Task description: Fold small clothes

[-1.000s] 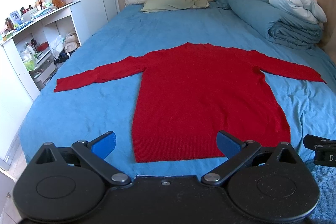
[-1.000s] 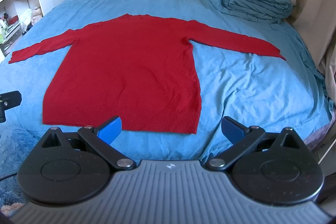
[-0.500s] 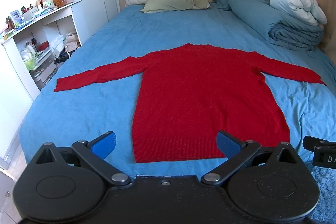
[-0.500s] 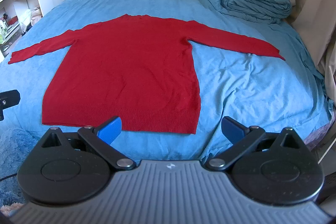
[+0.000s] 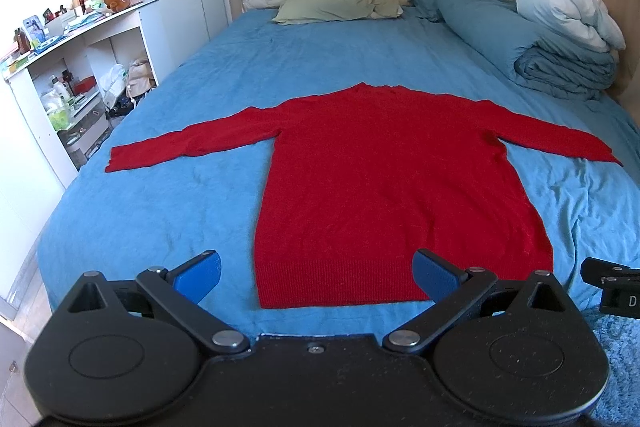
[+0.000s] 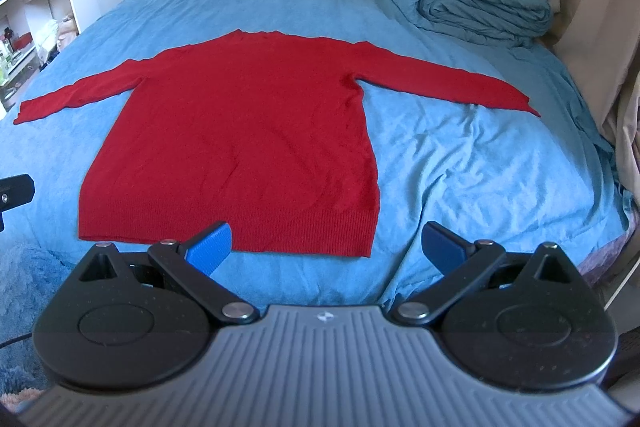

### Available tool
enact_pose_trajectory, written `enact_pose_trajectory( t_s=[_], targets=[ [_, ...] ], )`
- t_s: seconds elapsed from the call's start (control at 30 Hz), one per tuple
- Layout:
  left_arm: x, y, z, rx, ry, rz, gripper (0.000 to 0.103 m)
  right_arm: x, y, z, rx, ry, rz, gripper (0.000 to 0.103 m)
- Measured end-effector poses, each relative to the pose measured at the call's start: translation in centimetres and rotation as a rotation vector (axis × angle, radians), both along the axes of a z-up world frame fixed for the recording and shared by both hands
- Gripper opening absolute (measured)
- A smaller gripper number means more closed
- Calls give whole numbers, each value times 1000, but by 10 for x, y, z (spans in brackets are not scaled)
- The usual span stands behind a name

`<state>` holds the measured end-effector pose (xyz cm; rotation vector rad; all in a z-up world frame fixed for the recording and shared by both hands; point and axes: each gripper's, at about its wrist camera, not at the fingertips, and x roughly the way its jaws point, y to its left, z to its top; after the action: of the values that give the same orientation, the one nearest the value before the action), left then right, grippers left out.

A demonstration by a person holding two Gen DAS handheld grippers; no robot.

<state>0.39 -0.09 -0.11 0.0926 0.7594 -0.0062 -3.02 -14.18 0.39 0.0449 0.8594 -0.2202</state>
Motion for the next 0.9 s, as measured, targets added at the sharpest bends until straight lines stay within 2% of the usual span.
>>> enact_pose_trajectory(
  t_s=[0.9],
  targets=[
    [-5, 0, 5, -7, -26, 6, 103, -2, 4, 7, -12, -17, -1, 103]
  ],
)
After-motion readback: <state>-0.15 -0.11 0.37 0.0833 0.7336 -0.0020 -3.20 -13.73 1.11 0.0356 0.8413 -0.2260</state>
